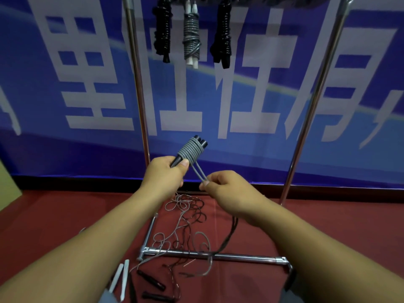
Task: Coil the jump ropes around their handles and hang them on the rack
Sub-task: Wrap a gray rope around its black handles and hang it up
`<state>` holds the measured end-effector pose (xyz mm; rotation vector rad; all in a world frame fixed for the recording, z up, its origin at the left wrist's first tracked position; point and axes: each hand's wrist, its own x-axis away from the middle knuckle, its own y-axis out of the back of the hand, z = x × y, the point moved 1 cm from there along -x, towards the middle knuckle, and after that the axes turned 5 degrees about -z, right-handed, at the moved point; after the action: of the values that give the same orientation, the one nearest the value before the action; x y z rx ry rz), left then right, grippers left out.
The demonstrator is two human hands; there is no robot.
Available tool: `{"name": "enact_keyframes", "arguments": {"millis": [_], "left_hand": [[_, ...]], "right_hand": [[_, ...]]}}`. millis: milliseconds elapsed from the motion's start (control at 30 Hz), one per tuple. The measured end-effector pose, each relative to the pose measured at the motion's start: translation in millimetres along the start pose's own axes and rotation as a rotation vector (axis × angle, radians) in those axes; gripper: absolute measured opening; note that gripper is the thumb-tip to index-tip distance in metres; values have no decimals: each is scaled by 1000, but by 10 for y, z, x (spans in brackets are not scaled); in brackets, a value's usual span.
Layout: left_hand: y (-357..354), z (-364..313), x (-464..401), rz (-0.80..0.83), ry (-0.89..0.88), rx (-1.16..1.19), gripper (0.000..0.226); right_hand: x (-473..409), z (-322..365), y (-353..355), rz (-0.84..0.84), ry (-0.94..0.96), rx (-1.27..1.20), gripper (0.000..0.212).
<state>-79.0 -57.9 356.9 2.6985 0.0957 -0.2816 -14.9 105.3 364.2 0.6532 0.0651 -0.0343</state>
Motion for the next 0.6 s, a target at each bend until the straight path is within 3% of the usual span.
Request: {"name": "enact_keyframes", "arguments": {"millis": [100, 267, 433, 600], "left_hand": [[22, 61, -111, -101, -54, -158, 32], [52, 262, -229, -127, -30, -404, 25], [-40, 485, -237, 139, 18, -546, 26], [-62, 594, -112, 331, 54, -479, 27]], "right_hand": [[18, -12, -64, 53, -71, -83, 27], [-2, -34, -60, 59, -91, -89, 24], [-57, -8, -60, 148, -95, 2, 19], [-158, 42, -78, 253, -152, -134, 16]]}}
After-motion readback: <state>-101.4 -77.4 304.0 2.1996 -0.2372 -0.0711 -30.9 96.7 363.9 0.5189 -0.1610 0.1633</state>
